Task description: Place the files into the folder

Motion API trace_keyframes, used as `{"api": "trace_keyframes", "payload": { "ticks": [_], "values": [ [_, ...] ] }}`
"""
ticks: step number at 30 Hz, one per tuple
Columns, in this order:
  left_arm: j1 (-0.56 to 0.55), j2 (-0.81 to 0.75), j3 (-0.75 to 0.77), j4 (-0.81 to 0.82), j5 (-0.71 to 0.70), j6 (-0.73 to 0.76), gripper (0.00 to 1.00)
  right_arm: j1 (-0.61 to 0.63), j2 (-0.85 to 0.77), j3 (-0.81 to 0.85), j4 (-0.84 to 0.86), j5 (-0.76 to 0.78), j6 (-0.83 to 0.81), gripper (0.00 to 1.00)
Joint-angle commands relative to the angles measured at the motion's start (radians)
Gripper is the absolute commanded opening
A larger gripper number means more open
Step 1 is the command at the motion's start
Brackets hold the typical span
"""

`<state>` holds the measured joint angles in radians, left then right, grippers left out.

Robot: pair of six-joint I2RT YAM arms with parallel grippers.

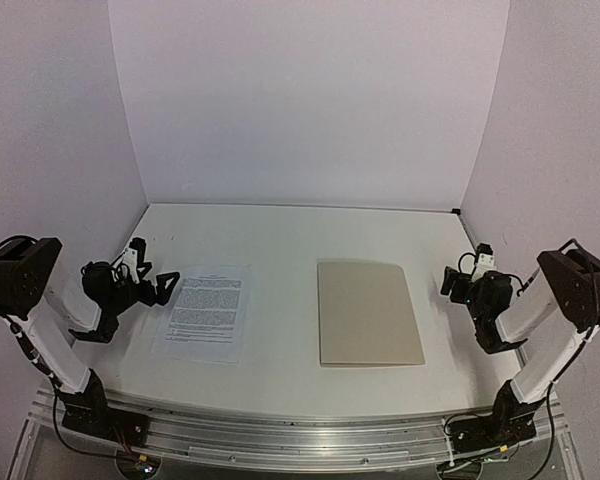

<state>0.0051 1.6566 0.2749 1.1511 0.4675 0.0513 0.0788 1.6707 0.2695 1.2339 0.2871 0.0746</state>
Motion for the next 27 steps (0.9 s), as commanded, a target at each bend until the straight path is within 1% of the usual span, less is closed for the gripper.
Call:
{"api": "trace_keyframes", "payload": {
  "ticks": [1,2,3,5,6,7,10,11,13,14,16,19,21,23,26,27],
  "values": [
    [-0.002,-0.006,0.023,0.015,-0.006,-0.004,1.0,-0.002,-0.04,0.033,-0.009,0.02,0.005,0.98],
    [-0.002,-0.005,0.023,0.015,-0.006,-0.003,1.0,-0.001,-0.062,0.058,-0.061,0.038,0.008,0.98],
    [-0.002,-0.004,0.022,0.015,-0.006,-0.004,1.0,-0.001,-0.09,0.094,-0.179,0.088,0.025,0.98],
    [-0.002,-0.006,0.021,0.015,-0.007,-0.004,1.0,-0.001,-0.136,0.23,-0.434,0.205,0.075,0.98],
    [-0.002,-0.007,0.022,0.015,-0.008,-0.002,1.0,-0.001,-0.155,0.301,-0.513,0.239,0.108,0.98],
    [-0.002,-0.011,0.019,0.023,-0.009,-0.005,1.0,-0.001,-0.174,0.355,-0.577,0.241,0.15,0.98],
    [-0.002,-0.049,0.026,-0.014,-0.042,-0.005,1.0,-0.002,-0.228,0.48,-0.804,0.149,0.312,0.98],
    [-0.002,-0.074,0.044,-0.073,-0.023,0.008,1.0,-0.001,-0.237,0.515,-0.864,0.092,0.333,0.98],
    [-0.038,-0.16,0.158,-0.353,0.039,0.064,1.0,-0.002,-0.251,0.571,-0.942,-0.072,0.329,0.98],
    [-0.07,-0.191,0.235,-0.501,0.04,0.079,1.0,-0.001,-0.253,0.594,-0.974,-0.16,0.345,0.98],
    [-0.134,-0.214,0.36,-0.705,0.039,0.114,0.99,-0.001,-0.254,0.621,-1.029,-0.317,0.409,0.98],
    [-0.294,-0.205,0.525,-0.965,-0.06,0.232,0.95,0.0,-0.256,0.615,-1.062,-0.538,0.532,0.96],
    [-0.435,-0.174,0.618,-1.086,-0.184,0.302,0.91,0.004,-0.251,0.594,-1.089,-0.614,0.599,0.94],
    [-0.579,-0.125,0.705,-1.19,-0.268,0.347,0.87,0.017,-0.248,0.586,-1.203,-0.6,0.614,0.92],
    [-0.782,-0.031,0.846,-1.332,-0.386,0.394,0.85,0.054,-0.243,0.584,-1.44,-0.479,0.623,0.87],
    [-0.859,0.007,0.895,-1.37,-0.42,0.411,0.85,0.068,-0.241,0.572,-1.493,-0.441,0.628,0.85]
  ]
}}
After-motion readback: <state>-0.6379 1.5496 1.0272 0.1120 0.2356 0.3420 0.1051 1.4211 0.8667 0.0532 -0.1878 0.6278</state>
